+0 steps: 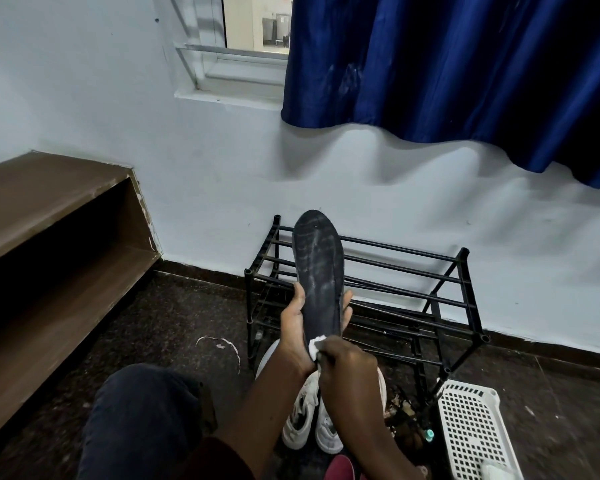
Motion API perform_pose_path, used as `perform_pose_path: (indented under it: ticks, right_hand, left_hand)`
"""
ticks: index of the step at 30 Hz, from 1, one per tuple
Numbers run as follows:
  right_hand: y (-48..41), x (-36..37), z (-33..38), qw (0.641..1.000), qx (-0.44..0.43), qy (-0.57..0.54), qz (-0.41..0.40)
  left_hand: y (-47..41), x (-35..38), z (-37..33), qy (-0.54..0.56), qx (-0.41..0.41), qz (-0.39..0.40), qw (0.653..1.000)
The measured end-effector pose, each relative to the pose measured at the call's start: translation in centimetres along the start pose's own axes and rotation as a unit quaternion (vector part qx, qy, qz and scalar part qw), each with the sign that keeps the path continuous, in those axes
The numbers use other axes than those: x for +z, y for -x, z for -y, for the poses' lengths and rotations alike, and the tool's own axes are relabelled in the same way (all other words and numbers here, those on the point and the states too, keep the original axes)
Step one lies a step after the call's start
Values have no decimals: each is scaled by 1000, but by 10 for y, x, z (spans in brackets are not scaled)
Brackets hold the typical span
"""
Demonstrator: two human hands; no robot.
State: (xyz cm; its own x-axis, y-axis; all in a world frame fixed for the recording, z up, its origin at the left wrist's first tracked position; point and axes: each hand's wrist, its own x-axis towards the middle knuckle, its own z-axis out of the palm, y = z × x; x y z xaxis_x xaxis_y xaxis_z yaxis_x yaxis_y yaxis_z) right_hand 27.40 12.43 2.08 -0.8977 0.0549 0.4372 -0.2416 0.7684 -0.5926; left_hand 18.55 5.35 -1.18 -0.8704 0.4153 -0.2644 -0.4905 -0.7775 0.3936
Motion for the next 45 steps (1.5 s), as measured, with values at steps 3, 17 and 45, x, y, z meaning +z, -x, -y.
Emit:
perform_pose_path:
  ticks: [3,17,45]
  right_hand:
    - [-7,-3,-1,996,5,-86,-10]
    - [-7,-15,-16,984,-170,-20,43]
    - [-26,2,-18,996,-3,55,-72]
  left_hand:
    - [-1,0,-2,16,-1,15,1000]
    - [6,13,-8,33,-16,22,999]
    - [8,15,3,-8,-23,-6,1000]
